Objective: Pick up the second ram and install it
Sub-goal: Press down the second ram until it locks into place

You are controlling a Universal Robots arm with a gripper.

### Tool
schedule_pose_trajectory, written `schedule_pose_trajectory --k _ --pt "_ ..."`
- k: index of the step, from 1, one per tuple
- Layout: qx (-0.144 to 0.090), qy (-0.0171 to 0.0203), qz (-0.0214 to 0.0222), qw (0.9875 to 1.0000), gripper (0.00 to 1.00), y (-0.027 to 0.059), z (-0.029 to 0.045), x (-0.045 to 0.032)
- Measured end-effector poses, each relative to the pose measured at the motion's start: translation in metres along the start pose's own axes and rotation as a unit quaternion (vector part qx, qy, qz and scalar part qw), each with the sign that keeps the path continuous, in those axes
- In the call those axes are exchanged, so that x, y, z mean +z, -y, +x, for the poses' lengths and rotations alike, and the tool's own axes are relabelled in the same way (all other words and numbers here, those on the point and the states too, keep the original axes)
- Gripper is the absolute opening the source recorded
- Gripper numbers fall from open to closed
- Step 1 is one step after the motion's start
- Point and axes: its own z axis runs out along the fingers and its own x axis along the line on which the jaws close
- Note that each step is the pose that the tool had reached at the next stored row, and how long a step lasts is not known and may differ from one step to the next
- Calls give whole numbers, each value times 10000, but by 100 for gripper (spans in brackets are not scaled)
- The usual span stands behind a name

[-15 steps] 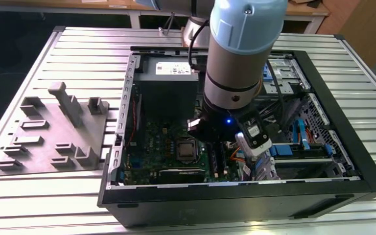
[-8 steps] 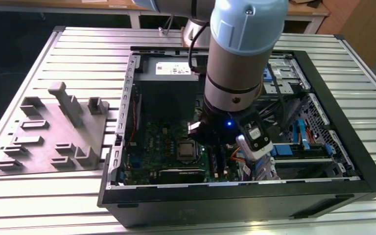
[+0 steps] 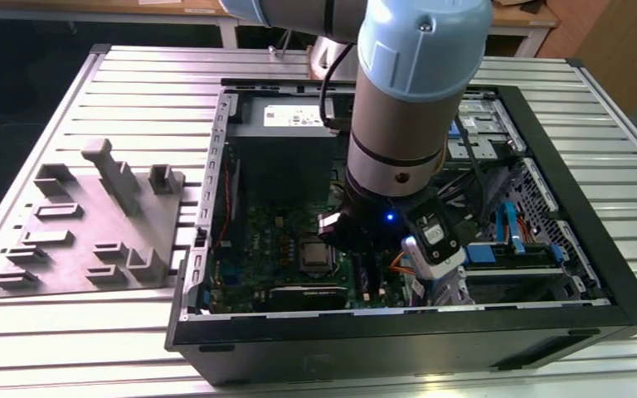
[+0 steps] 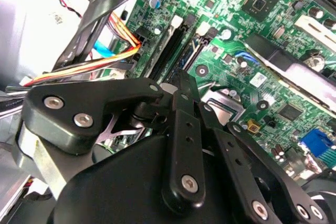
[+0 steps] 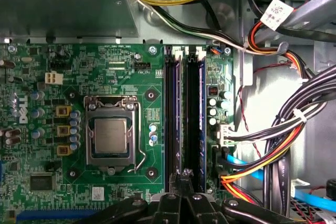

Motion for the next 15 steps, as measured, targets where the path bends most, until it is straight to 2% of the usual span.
schedule_pose_trajectory --k 15 --pt "-1 0 1 10000 10 3 3 87"
